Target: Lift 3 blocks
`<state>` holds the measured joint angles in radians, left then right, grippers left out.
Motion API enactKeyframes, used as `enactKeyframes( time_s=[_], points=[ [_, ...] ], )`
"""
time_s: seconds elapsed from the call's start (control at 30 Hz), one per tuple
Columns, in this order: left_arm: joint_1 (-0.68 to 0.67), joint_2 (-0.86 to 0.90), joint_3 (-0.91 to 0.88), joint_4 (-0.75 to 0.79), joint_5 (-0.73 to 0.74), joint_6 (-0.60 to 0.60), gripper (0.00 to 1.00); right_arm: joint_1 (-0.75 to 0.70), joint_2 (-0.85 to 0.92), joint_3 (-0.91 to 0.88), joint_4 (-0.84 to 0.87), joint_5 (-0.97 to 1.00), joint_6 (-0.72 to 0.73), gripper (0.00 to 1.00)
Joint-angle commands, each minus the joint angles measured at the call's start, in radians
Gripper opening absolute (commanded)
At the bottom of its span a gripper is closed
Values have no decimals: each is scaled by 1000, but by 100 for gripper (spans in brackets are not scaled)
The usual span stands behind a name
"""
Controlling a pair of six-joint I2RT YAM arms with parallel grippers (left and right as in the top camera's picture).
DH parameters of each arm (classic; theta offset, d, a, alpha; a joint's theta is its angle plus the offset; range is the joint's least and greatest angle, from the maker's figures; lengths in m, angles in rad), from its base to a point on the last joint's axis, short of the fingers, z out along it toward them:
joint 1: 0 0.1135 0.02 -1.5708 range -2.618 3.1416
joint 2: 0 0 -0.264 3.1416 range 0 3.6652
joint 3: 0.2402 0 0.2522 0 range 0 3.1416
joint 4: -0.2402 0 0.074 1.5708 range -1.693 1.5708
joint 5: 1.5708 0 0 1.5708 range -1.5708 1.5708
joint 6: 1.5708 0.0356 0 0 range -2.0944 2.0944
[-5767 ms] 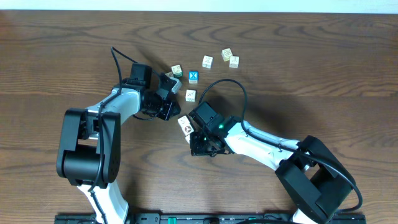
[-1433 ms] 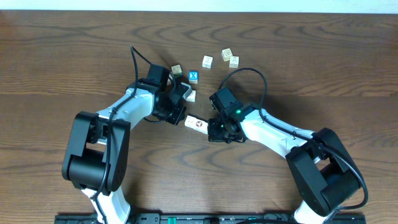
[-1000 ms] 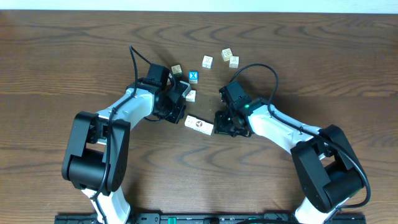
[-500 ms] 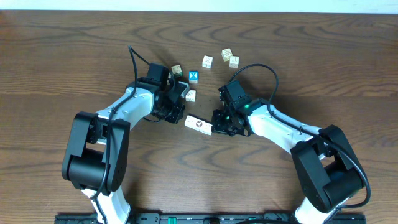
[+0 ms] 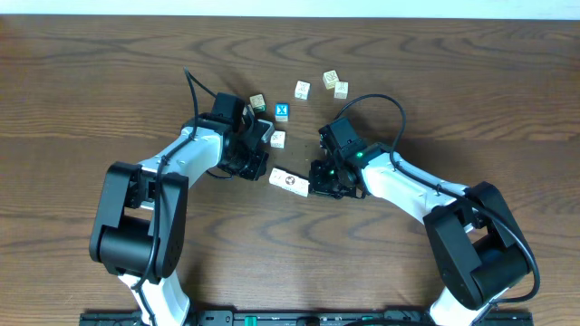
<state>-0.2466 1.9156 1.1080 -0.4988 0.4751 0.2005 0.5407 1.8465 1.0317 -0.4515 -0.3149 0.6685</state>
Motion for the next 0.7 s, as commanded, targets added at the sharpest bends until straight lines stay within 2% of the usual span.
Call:
enactKeyframes(
  time_s=[0.0,0.17,0.67],
  points=[
    [2,35,-24,-16,16,-20,7,5,13,-5,-1,-28,20,1],
    [2,35,-24,-16,72,-20,7,9,13,-5,1,-44,35,1],
    [2,35,-24,-21,120,-19,7,17,13,-5,44,-60,53,1]
  ],
)
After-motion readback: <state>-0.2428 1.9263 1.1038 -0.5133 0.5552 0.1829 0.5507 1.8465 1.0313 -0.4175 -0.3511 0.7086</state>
